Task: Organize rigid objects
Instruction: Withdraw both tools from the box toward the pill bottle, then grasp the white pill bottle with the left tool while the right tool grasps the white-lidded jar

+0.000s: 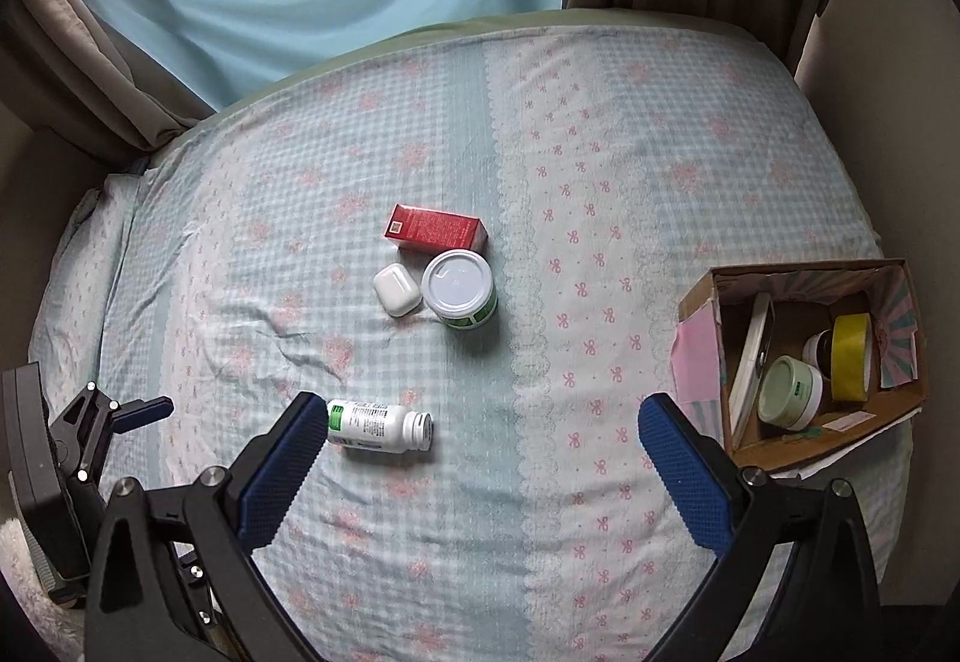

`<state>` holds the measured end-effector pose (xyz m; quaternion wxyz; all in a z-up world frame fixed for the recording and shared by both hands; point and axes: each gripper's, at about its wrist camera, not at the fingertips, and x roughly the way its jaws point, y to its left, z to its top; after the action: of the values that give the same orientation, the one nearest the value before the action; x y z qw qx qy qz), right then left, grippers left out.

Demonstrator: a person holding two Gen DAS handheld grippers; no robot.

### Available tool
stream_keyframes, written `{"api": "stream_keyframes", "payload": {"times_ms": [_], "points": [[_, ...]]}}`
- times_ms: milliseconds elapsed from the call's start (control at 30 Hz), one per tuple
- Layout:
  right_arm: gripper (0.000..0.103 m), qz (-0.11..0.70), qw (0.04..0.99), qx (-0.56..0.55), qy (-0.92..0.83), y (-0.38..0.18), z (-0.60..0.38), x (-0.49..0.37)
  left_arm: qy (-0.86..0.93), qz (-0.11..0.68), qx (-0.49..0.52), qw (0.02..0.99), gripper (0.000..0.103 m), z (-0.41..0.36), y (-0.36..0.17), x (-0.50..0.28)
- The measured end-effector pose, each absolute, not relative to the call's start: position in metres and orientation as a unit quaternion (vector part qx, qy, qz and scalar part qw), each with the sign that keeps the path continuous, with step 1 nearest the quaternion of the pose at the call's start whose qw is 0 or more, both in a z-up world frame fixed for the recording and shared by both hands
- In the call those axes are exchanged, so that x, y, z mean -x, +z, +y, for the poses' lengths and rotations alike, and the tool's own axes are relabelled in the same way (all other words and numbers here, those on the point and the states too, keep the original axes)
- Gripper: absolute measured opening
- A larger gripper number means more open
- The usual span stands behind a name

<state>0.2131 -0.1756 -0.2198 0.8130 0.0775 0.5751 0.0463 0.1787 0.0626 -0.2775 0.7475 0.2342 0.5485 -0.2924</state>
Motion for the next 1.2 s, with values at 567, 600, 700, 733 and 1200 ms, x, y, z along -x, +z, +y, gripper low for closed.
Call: {"api": "stream_keyframes", "payload": {"times_ms": [567, 600, 700, 733, 1200], "points": [[0.103, 0.627, 0.77, -0.013, 0.114, -0.354, -0.147, -0.299, -0.432, 0.547, -0.415, 0.585, 0.103, -0.002, -0.416, -0.198], [0.103, 0.63, 0.767, -0.007, 0.121, -0.361, -0.145, -0.304, -0.432, 0.546, -0.43, 0.575, 0.103, -0.004, -0.426, -0.195], [0.103, 0.645, 0.751, 0.01, 0.139, -0.385, -0.136, -0.321, -0.436, 0.545, -0.457, 0.552, 0.103, -0.007, -0.449, -0.191], [0.103, 0.65, 0.746, 0.015, 0.143, -0.392, -0.134, -0.327, -0.436, 0.545, -0.463, 0.546, 0.103, -0.008, -0.455, -0.19], [0.096, 0.713, 0.688, 0.035, 0.13, -0.448, -0.105, -0.377, -0.447, 0.551, -0.49, 0.507, 0.065, -0.034, -0.481, -0.201]]}}
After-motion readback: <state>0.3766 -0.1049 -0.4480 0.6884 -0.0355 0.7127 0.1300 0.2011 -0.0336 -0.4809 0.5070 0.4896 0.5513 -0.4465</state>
